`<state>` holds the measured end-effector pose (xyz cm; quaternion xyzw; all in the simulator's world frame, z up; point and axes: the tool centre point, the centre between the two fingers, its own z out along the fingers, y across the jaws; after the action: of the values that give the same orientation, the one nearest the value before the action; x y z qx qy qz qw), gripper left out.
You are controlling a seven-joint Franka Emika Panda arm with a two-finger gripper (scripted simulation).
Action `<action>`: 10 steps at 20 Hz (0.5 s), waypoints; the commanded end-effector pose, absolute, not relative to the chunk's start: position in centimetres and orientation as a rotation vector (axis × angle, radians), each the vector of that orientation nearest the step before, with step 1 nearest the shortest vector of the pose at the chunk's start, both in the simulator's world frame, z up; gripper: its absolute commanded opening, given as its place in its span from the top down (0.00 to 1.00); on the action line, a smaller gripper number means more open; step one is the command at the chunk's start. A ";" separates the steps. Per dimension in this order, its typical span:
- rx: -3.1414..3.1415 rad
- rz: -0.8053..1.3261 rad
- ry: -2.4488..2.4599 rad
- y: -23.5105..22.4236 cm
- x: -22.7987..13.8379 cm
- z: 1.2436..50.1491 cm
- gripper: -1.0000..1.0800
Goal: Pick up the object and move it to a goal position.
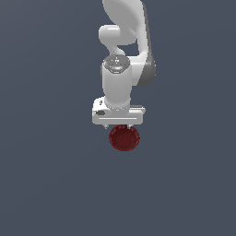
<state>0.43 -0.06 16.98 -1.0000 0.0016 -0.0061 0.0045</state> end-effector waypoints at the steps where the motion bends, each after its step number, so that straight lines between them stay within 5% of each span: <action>1: -3.133 -0.019 0.005 -0.1 0.4 17.0 0.38; 10: -3.146 -0.006 -0.004 -0.1 0.1 16.6 0.38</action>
<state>0.15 -0.11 16.65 -1.0000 -0.0013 -0.0023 -0.0016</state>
